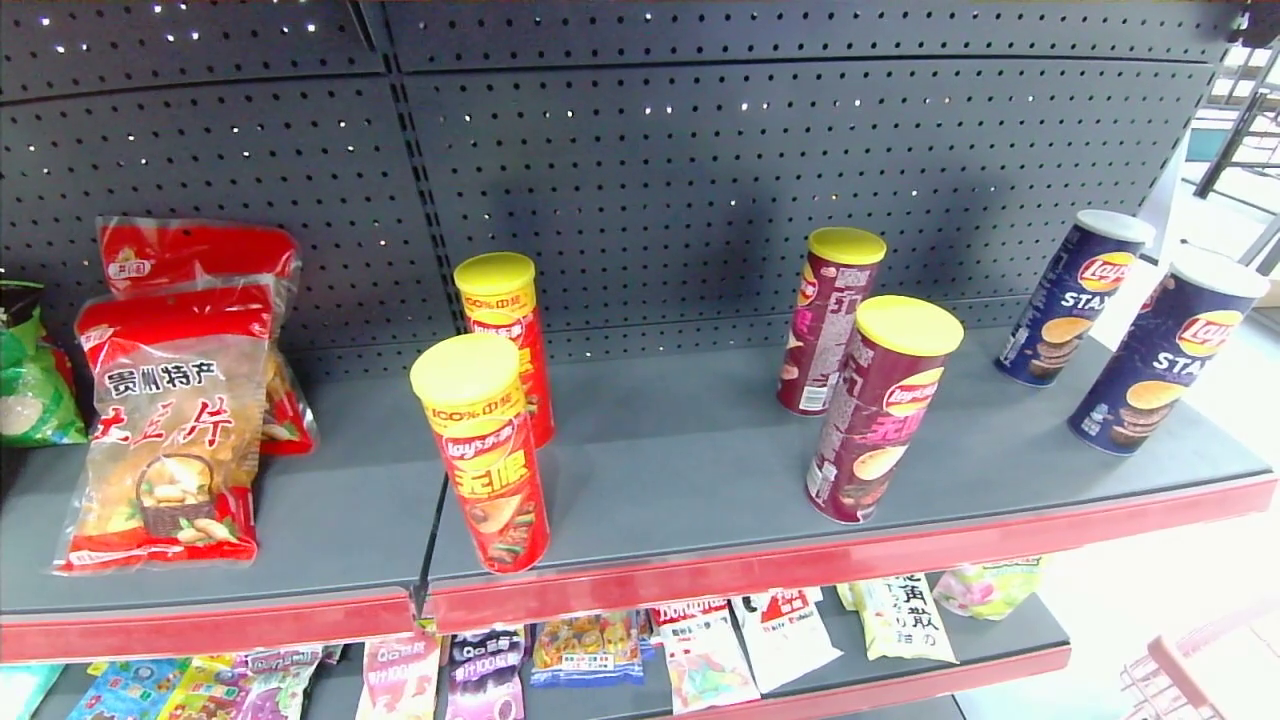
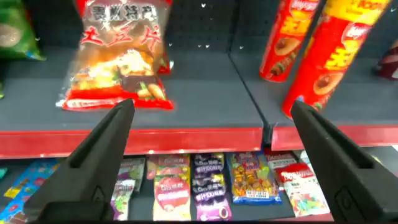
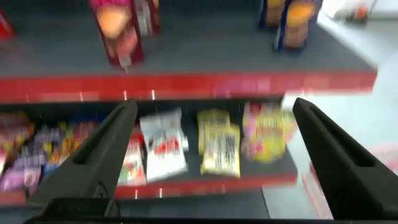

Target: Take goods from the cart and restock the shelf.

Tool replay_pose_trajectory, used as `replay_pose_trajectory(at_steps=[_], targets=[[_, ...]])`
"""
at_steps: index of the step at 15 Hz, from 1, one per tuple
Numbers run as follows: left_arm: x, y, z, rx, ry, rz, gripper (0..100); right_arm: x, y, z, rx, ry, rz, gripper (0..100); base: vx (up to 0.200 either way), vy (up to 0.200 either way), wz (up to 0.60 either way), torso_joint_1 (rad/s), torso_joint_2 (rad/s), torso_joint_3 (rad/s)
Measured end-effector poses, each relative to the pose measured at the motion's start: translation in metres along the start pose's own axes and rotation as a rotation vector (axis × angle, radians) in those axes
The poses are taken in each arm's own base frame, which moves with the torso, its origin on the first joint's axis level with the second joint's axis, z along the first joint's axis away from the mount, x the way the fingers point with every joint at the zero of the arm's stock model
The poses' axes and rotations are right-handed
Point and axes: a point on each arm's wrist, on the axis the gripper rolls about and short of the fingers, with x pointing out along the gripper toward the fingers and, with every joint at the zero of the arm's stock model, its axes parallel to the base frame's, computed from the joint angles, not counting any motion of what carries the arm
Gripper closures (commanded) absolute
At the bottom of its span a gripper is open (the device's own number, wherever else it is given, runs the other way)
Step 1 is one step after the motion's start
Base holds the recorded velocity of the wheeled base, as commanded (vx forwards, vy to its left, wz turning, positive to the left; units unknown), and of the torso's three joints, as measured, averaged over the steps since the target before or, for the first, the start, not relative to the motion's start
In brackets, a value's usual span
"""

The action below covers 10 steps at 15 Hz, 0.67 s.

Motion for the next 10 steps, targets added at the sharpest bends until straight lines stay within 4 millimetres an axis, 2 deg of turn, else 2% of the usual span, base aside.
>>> replay_pose_trajectory(at_steps=[1, 4, 7, 10], targets=[[0.001, 0.0, -0.008, 0.004, 0.045, -0.003, 0, 0.001, 0.0, -0.003, 0.002, 0.004, -0.002, 0, 0.0, 0.0, 0.0, 0.0, 0.0, 0.0], [0.001, 0.001, -0.012, 0.007, 0.063, 0.014, 0, 0.003, 0.0, -0.009, -0.002, 0.018, -0.018, 0, 0.0, 0.0, 0.0, 0.0, 0.0, 0.0], [0.001, 0.004, -0.013, 0.025, 0.064, 0.149, 0, 0.004, 0.0, -0.013, 0.028, 0.038, -0.023, 0, 0.0, 0.0, 0.0, 0.0, 0.0, 0.0], [0.001, 0.004, -0.013, 0.029, 0.074, 0.212, 0, 0.004, 0.0, -0.014, 0.03, 0.041, -0.017, 0, 0.0, 0.0, 0.0, 0.0, 0.0, 0.0]])
